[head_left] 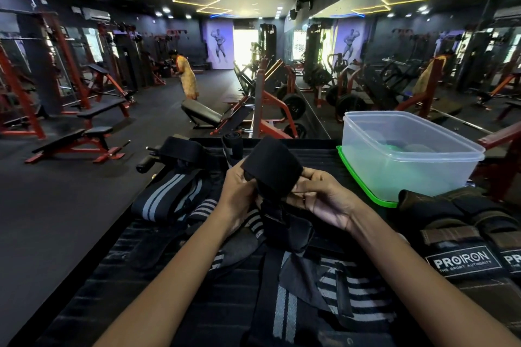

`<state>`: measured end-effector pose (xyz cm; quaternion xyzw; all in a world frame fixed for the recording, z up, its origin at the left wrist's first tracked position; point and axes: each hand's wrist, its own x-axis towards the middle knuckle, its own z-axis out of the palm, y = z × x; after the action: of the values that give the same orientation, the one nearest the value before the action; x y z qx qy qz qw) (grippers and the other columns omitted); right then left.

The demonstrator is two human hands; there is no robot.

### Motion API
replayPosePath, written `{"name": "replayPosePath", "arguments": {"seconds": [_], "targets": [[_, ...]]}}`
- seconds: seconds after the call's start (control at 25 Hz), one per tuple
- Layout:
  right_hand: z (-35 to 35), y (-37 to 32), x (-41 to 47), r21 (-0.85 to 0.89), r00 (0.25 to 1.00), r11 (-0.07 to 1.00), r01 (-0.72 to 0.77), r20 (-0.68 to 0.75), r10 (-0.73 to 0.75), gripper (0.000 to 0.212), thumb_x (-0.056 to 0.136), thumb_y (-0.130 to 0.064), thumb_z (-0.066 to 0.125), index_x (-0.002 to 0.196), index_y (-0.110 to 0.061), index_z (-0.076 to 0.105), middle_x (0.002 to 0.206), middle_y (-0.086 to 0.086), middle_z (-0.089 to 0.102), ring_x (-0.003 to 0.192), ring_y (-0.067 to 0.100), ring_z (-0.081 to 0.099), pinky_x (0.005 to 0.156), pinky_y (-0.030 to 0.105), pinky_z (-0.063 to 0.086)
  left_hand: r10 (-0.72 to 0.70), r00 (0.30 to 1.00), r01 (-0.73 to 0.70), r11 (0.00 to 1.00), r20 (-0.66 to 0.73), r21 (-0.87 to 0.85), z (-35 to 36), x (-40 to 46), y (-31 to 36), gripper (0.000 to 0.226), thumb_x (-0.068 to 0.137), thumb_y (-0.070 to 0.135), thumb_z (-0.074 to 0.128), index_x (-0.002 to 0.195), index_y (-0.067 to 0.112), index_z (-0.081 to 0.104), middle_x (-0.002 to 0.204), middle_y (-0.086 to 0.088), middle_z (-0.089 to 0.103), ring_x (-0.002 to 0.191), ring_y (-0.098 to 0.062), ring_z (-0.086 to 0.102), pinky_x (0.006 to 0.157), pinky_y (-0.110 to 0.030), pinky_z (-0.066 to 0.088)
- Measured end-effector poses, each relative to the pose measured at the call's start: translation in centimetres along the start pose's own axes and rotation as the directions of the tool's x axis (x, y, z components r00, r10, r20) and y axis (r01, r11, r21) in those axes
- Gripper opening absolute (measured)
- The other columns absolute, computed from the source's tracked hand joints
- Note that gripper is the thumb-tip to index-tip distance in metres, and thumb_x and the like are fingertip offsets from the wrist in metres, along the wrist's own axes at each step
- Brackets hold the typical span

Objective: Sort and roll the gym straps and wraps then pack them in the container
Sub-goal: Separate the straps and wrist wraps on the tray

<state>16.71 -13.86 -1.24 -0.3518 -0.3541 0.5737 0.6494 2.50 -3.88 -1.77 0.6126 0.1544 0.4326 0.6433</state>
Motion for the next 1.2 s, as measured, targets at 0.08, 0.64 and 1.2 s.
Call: {"name": "replayPosePath", "arguments": {"seconds": [0.08, 0.64, 1.2], "targets": [[-0.3, 0.4, 0.3, -0.031, 1.000, 0.999, 0.010, 0.003, -0.010, 0.074, 0.035, -0.003, 0.095, 0.102, -0.002, 0.062, 0.095, 0.012, 0.071, 0.086, 0.023, 0.071, 0.077, 0.037, 0.060, 0.010, 0.999, -0.014, 0.996, -0.048, -0.090, 0.0, -0.1, 0.0, 0.031, 0.083, 0.018, 0.061, 0.114, 0.020, 0.060, 0.107, -0.004, 0.068, 0.096, -0.015, 0.064, 0.079, -0.024, 0.054], [0.8, -1.0, 0.5, -0.302, 0.949, 0.943, 0.139, -0.231, -0.214, 0.018, 0.091, 0.008, 0.052, 0.084, -0.004, 0.064, 0.067, -0.002, 0.071, 0.056, 0.002, 0.063, 0.051, 0.011, 0.049, -0.033, 0.869, -0.041, 0.990, -0.494, -0.139, 0.2, 0.5, 1.4, 0.019, 0.088, -0.009, 0.055, 0.084, -0.001, 0.071, 0.058, 0.010, 0.062, 0.055, -0.004, 0.055, 0.058, -0.022, 0.046], [-0.4, -2.4, 0.6, -0.319, 0.460, 0.825, 0.467, -0.708, -0.535, 0.025, 0.103, -0.010, 0.037, 0.084, -0.019, 0.051, 0.082, 0.001, 0.057, 0.069, 0.012, 0.056, 0.042, 0.022, 0.050, 0.004, 0.777, -0.075, 0.994, -0.630, -0.086, -2.2, 2.0, 0.5, 0.033, 0.084, -0.009, 0.061, 0.083, 0.024, 0.063, 0.087, -0.002, 0.066, 0.085, -0.019, 0.063, 0.082, -0.042, 0.053]]}}
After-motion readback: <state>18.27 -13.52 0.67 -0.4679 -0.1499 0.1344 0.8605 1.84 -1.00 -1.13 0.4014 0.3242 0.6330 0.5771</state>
